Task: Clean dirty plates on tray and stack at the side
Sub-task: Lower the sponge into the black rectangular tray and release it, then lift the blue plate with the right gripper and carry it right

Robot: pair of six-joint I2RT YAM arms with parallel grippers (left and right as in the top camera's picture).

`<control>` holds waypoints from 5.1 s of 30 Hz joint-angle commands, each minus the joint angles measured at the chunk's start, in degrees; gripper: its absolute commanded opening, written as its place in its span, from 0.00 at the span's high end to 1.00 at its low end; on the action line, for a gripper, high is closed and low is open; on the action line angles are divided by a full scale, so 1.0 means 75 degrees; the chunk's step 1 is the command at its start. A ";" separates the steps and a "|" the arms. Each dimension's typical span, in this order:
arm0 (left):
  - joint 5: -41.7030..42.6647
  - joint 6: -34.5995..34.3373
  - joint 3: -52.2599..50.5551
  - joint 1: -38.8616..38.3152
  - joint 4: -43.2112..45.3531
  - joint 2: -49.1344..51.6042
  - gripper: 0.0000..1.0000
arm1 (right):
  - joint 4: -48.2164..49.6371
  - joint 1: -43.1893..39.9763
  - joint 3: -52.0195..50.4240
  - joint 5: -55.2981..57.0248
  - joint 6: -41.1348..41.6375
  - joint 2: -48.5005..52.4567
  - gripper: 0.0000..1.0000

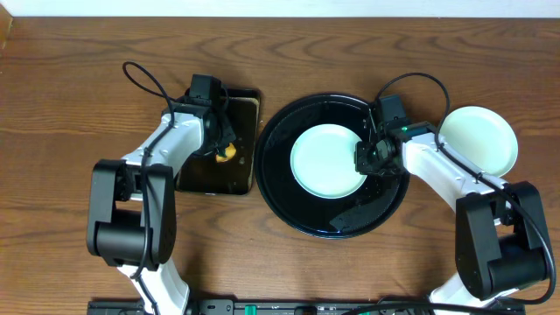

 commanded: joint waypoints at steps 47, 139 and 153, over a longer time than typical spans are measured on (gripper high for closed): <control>0.0848 0.1635 -0.0012 0.0364 0.0137 -0.0527 0.92 | -0.0058 0.0079 -0.0035 -0.0038 0.0000 -0.0087 0.78; 0.0565 0.1638 -0.0026 -0.0061 -0.0775 -0.1778 0.49 | -0.0749 -0.0510 -0.0026 0.1664 -0.0595 -0.2629 0.01; 0.0562 0.1638 -0.0026 -0.0061 -0.0775 -0.1778 0.49 | -0.1105 -0.1367 -0.0119 0.1411 0.1402 -0.1682 0.19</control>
